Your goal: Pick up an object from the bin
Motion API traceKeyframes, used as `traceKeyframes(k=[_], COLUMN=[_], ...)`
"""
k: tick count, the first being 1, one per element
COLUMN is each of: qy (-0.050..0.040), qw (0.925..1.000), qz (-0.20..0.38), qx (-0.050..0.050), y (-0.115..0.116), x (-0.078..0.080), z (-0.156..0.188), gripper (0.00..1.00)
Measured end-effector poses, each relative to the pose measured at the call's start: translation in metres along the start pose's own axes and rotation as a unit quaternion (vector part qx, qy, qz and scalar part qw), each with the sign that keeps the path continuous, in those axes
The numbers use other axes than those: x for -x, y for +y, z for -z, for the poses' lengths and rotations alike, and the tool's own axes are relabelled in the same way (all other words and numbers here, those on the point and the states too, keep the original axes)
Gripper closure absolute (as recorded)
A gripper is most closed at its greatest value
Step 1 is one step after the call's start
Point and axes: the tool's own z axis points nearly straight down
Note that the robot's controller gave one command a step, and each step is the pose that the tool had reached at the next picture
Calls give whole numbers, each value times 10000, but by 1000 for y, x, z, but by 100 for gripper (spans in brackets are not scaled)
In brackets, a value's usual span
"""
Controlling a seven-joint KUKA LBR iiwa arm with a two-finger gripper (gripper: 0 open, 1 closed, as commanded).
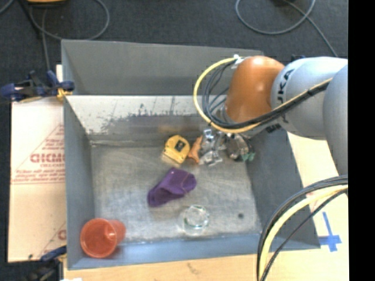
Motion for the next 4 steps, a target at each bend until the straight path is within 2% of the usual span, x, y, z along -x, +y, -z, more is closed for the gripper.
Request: traceKeyframes(k=[1, 2, 3, 4], qy=[119, 115, 95, -59], qw=[9999, 9999, 9997, 9997], qz=[7, 8, 242, 237], qx=[18, 18, -8, -45], y=[0, 0, 5, 38], x=[-6, -5, 2, 35], z=[-4, -4, -6, -11], gripper=[0, 0, 0, 100])
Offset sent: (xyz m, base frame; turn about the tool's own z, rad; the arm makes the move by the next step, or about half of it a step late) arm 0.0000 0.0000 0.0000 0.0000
